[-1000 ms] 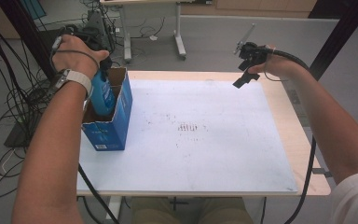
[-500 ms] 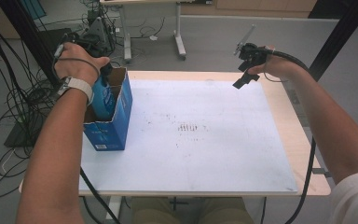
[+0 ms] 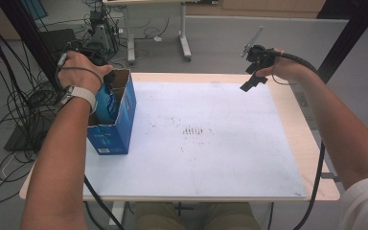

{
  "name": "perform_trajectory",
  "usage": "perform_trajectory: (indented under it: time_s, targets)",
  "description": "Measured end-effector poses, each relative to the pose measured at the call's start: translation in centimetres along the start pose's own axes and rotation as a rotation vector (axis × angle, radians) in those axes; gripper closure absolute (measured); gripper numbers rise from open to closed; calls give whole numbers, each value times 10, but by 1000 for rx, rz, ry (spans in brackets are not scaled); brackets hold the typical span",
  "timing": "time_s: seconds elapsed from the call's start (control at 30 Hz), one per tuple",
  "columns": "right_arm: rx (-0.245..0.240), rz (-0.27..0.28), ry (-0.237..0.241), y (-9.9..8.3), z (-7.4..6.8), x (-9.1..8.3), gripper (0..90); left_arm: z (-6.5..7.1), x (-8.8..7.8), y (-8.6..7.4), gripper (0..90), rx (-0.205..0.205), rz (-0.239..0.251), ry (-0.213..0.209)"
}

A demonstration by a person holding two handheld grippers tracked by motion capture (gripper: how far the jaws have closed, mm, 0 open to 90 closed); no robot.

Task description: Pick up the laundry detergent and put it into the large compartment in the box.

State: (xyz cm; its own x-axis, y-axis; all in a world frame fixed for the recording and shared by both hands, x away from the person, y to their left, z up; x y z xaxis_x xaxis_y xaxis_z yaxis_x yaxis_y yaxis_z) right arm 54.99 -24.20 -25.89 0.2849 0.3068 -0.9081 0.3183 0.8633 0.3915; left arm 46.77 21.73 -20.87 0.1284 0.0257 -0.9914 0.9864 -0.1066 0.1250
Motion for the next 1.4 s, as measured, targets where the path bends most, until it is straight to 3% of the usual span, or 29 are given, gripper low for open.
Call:
perform_trajectory:
  time_s: [1.4]
  targets:
    - [12,-10,9,-7,1,6,98,-3,48,-6,376,5,-12,4]
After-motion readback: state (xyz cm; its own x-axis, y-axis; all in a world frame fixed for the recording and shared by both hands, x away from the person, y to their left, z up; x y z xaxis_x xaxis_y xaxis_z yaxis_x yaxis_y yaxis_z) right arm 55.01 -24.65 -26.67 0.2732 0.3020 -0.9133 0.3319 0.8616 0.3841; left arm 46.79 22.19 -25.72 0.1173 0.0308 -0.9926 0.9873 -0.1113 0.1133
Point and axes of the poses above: each handheld gripper's, and its own axes: x roughly forward along the jaws, y roughly out of its top, z roughly to its right, the point moved 2 cm from there along x, roughly forward along the jaws, and after that the axes turned 4 degrees about -y, right-handed, at the moved point
